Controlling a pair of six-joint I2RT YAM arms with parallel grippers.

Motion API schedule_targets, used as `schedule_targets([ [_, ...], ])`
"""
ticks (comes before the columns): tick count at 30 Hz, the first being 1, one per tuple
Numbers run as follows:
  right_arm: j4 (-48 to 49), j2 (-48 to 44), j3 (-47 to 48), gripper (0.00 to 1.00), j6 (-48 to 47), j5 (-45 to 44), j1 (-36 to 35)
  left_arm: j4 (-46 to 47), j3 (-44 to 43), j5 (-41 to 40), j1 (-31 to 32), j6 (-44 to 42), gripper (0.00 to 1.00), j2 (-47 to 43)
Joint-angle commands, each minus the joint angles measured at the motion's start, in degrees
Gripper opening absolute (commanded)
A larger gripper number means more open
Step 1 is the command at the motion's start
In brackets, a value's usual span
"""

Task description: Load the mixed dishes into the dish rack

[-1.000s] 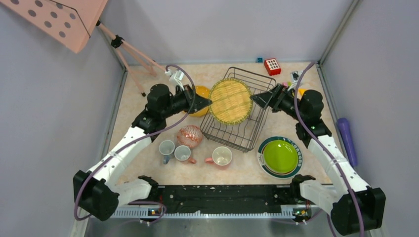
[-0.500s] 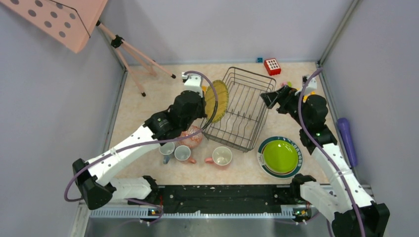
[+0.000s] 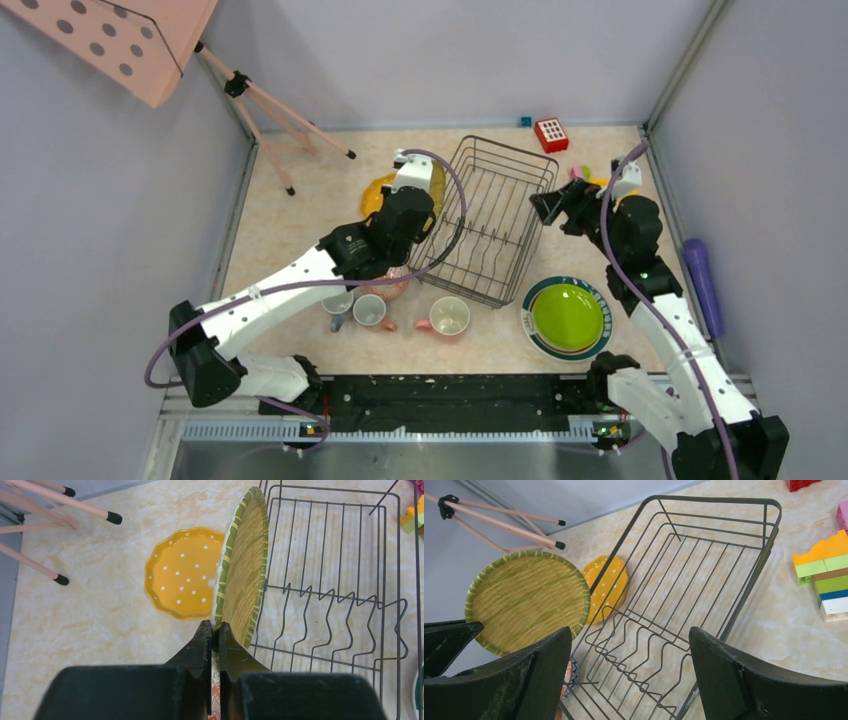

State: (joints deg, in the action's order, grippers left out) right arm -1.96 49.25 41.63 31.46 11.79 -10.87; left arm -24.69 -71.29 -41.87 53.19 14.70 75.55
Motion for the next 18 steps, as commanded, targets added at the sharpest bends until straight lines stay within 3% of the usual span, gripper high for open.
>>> schedule_targets([
  [1, -0.1, -2.1, -0.3, 0.85, -1.4, -1.1, -0.5, 7.3, 0.4, -0.3, 0.2, -1.6, 0.00, -0.5],
  [18, -2.1, -3.6, -1.8, 0.85, -2.3, -2.6, -0.5, 11.4, 5.2, 1.6, 0.2, 0.1, 0.00, 3.8],
])
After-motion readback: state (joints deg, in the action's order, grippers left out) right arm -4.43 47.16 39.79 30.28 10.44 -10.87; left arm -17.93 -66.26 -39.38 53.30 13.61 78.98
